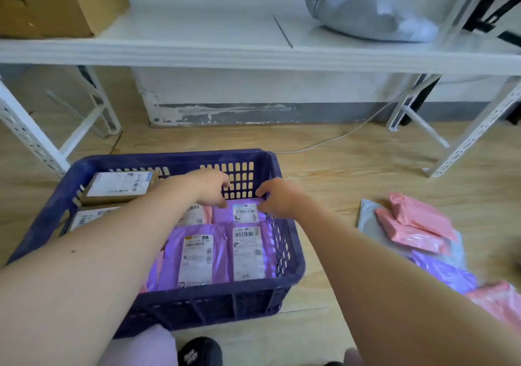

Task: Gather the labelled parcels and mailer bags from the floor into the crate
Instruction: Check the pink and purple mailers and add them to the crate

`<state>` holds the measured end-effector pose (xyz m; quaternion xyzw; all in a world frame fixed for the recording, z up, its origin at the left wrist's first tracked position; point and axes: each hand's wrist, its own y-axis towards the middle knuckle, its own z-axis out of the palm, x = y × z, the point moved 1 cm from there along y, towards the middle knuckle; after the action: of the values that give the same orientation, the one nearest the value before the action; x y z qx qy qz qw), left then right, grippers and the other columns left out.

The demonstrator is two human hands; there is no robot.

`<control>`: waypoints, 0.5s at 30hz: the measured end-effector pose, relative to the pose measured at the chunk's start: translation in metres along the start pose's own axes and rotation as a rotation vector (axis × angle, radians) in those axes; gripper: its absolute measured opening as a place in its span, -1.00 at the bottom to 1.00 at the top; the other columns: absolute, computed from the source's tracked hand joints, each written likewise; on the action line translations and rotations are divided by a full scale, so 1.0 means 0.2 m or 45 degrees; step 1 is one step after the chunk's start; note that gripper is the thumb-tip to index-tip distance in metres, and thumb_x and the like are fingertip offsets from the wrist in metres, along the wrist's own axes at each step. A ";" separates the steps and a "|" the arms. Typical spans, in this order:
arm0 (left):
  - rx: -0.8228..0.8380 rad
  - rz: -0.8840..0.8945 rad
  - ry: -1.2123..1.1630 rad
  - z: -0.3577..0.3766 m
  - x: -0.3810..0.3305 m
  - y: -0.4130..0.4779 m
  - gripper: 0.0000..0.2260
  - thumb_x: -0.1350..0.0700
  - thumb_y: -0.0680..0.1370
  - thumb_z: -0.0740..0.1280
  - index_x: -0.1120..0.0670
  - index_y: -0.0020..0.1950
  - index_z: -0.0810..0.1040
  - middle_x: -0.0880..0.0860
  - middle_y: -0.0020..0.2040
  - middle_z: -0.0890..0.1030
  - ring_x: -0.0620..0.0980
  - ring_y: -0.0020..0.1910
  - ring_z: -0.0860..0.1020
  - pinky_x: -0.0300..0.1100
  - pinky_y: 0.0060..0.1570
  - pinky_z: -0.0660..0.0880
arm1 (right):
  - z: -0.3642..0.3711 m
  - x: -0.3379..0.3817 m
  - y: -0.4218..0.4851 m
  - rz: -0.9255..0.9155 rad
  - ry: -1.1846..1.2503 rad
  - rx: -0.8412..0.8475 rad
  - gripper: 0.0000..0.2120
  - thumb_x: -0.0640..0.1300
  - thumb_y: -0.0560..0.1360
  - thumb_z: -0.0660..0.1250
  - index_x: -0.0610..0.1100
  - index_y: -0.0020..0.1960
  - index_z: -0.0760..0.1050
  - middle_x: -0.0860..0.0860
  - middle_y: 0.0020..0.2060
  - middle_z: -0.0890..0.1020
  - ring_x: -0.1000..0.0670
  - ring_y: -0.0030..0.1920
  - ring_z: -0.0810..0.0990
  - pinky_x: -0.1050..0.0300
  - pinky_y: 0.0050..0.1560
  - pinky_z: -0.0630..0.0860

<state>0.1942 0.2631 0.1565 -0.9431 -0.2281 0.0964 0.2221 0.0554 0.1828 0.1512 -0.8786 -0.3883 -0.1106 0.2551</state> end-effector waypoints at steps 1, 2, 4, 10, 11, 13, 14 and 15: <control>-0.083 0.037 0.013 -0.05 -0.04 -0.04 -0.53 0.01 0.51 0.36 0.05 0.40 0.38 0.06 0.34 0.45 0.07 0.26 0.46 -0.11 0.16 0.43 | -0.04 0.00 -0.06 0.006 0.053 -0.059 -0.61 -0.19 0.53 0.27 -0.11 0.36 0.44 -0.07 0.29 0.51 -0.11 0.26 0.49 0.11 0.20 0.42; -0.168 0.079 0.017 -0.10 -0.10 -0.09 -0.58 0.02 0.51 0.35 0.04 0.35 0.43 0.06 0.30 0.48 0.07 0.22 0.49 -0.11 0.11 0.45 | -0.08 0.00 -0.13 0.009 0.092 -0.126 -0.62 -0.20 0.51 0.28 -0.11 0.32 0.47 -0.08 0.26 0.54 -0.11 0.23 0.51 0.13 0.17 0.43; -0.324 0.152 -0.033 -0.16 -0.20 -0.18 -0.64 0.04 0.52 0.32 0.03 0.31 0.47 0.03 0.26 0.51 0.05 0.19 0.50 -0.10 0.10 0.47 | -0.13 -0.02 -0.25 0.006 0.116 -0.235 -0.65 -0.20 0.49 0.29 -0.09 0.26 0.52 -0.06 0.20 0.58 -0.10 0.18 0.53 0.19 0.07 0.42; -0.604 0.301 -0.215 -0.17 -0.48 -0.46 -0.71 0.06 0.52 0.31 -0.02 0.25 0.49 -0.01 0.18 0.50 -0.01 0.11 0.49 -0.11 0.01 0.46 | -0.24 -0.20 -0.68 0.117 0.167 -0.492 -0.72 -0.14 0.48 0.29 -0.01 0.18 0.56 -0.01 0.07 0.63 -0.06 0.08 0.57 0.21 -0.03 0.41; -0.629 0.308 -0.235 -0.15 -0.52 -0.50 -0.70 0.05 0.52 0.32 -0.03 0.25 0.49 -0.01 0.18 0.50 -0.01 0.11 0.49 -0.12 0.00 0.46 | -0.26 -0.22 -0.73 0.127 0.189 -0.530 -0.72 -0.13 0.48 0.30 -0.01 0.18 0.56 -0.02 0.06 0.63 -0.06 0.06 0.57 0.21 -0.04 0.41; -0.650 0.307 -0.282 -0.11 -0.59 -0.56 -0.68 0.03 0.52 0.32 -0.03 0.28 0.48 -0.02 0.22 0.48 0.00 0.15 0.49 -0.09 0.05 0.47 | -0.29 -0.26 -0.83 0.134 0.232 -0.581 -0.72 -0.13 0.48 0.31 -0.02 0.18 0.57 -0.04 0.04 0.64 -0.06 0.06 0.57 0.19 0.00 0.44; -0.656 0.299 -0.309 -0.09 -0.62 -0.58 -0.67 0.03 0.53 0.32 -0.03 0.29 0.47 -0.02 0.23 0.48 0.01 0.17 0.49 -0.08 0.07 0.46 | -0.30 -0.28 -0.85 0.139 0.245 -0.591 -0.72 -0.14 0.49 0.30 -0.02 0.18 0.57 -0.04 0.03 0.65 -0.06 0.05 0.58 0.19 0.01 0.45; -0.668 0.295 -0.336 -0.07 -0.64 -0.59 -0.66 0.03 0.53 0.31 -0.03 0.30 0.46 -0.02 0.24 0.47 0.01 0.18 0.49 -0.09 0.07 0.46 | -0.31 -0.29 -0.88 0.145 0.249 -0.601 -0.72 -0.14 0.49 0.30 -0.03 0.18 0.57 -0.04 0.02 0.65 -0.06 0.05 0.58 0.19 0.01 0.45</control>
<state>0.0401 0.2911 0.2334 -0.9673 -0.1629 0.1805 -0.0726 -0.1139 0.2128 0.2450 -0.9193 -0.2753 -0.2681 0.0853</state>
